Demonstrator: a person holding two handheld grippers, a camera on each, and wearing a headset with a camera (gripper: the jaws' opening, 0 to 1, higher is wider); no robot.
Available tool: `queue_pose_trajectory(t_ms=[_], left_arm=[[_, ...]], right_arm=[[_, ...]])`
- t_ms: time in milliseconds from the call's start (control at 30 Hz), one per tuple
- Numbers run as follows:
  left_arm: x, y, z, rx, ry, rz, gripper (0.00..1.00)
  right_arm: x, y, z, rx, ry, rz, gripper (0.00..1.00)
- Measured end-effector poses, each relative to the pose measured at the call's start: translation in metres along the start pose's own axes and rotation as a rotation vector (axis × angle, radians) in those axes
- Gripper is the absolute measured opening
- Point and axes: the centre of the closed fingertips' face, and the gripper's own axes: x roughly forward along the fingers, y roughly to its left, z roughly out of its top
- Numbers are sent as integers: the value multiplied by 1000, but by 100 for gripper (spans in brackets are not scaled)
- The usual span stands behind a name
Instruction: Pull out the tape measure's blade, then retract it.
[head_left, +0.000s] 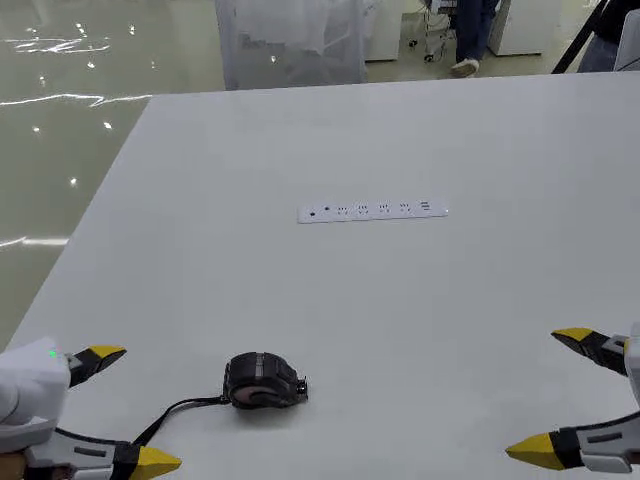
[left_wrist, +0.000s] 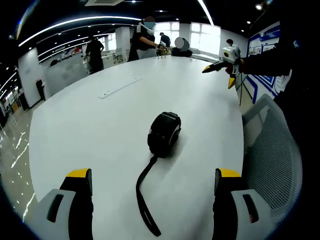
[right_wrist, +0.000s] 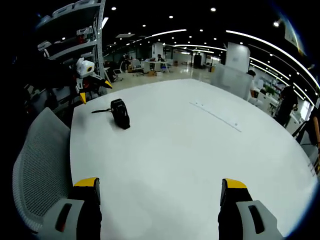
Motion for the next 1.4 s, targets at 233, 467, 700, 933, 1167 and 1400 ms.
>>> queue_pose_trajectory(t_ms=[233,467,700,933,1167,1400], left_arm=[[23,-1,25,120,19,-42,99],[42,-4,52,172,14,-87,99],[57,-4,62,194,19,-104,97],[68,-7,62,197,37,-123,94],[75,-12,63,201,49,-136,88],[79,-20,58,214,90,-149,84]], right_arm=[[16,10,17,-38,-17,39,99],[31,15,24,-52,-17,71,99],[50,23,42,-28,-47,100,99],[71,33,63,-55,-76,144,99],[77,36,63,-98,-69,170,99],[74,37,62,-113,-76,169,99]])
